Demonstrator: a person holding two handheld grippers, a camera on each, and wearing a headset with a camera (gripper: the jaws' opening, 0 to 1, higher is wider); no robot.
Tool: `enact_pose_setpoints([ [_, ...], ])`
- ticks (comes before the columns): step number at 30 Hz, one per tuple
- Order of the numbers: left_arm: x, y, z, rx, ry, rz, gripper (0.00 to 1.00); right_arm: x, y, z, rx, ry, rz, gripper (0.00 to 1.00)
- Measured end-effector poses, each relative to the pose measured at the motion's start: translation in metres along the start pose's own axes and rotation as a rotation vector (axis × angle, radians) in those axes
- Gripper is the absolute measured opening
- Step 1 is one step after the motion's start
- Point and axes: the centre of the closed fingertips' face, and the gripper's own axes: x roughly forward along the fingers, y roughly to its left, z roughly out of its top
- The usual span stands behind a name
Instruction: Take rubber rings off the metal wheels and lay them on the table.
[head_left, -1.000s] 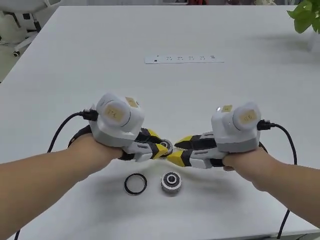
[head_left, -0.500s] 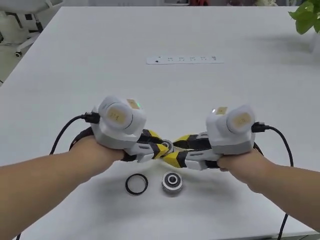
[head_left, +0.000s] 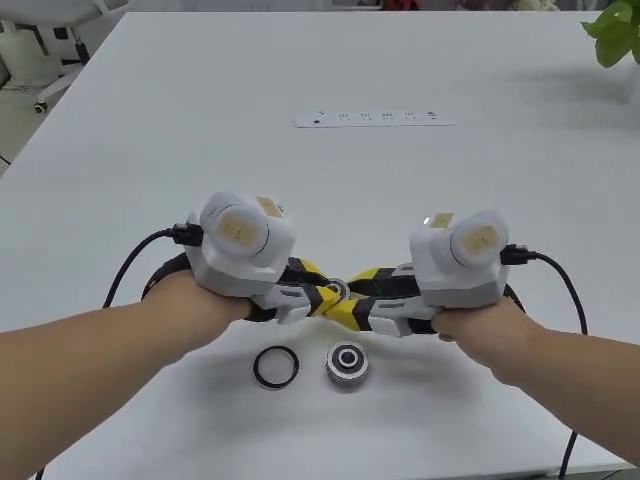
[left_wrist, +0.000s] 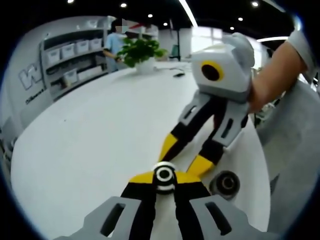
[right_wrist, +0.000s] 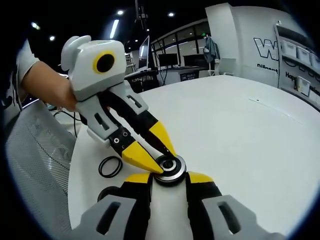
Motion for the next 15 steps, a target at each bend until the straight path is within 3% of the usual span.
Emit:
enact_pose_setpoints([
  [10, -0.0002, 0.0003, -0.0006, -0.005, 0.001, 0.007, 0.14, -0.0040, 0.0006, -0.0021, -0.001, 0.006, -0.003, 0.21],
  [15, -0.0002, 0.0007, -0.0006, -0.009, -0.001, 0.009, 0.13, -0.0074, -0.0012, -0.0071, -0.009, 0.027, -0.008, 0.14],
])
